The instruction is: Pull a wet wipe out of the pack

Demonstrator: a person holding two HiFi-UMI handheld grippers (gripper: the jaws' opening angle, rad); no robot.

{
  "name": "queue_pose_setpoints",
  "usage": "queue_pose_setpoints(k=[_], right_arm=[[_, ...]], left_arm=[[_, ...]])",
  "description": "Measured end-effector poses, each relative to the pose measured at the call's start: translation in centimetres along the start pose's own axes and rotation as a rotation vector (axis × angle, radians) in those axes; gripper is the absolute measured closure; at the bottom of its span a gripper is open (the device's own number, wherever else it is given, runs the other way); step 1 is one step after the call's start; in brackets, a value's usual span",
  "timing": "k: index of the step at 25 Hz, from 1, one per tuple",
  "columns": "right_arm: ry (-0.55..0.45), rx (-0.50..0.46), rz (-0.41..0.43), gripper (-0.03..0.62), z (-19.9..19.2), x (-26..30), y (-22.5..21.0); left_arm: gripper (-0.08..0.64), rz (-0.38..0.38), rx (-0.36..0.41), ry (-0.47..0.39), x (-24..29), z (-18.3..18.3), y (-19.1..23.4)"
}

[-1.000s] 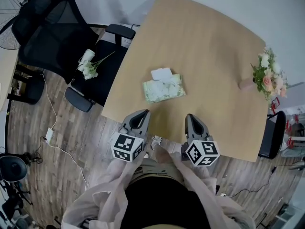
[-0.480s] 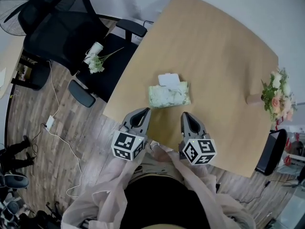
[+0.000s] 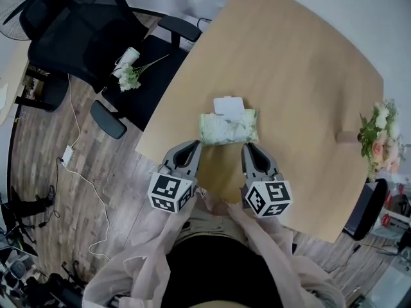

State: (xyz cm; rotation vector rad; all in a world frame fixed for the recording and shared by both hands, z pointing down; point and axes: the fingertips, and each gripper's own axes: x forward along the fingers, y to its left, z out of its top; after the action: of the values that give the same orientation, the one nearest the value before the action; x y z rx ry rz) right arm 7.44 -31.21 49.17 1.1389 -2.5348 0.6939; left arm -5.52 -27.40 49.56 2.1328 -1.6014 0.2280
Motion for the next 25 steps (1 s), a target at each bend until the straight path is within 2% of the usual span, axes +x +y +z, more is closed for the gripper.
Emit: queue_pose_setpoints(k=[2, 14, 25], right_arm=[[0.009, -0.017, 0.018, 0.503, 0.0, 0.3, 0.2], [0.064, -0.115, 0.053, 0.331, -0.5, 2.3, 1.0], [0.086, -0.231, 0.026, 0.321, -0.6, 4.6, 1.2]], left_arm=[[0.549, 0.005, -0.002, 0.001, 0.1, -0.1, 0.0], [0.549, 0.005, 0.005, 0.003, 0.5, -0.4, 0.5], [0.549, 0.027, -0.004, 0.009, -0.1, -1.2, 1.6]])
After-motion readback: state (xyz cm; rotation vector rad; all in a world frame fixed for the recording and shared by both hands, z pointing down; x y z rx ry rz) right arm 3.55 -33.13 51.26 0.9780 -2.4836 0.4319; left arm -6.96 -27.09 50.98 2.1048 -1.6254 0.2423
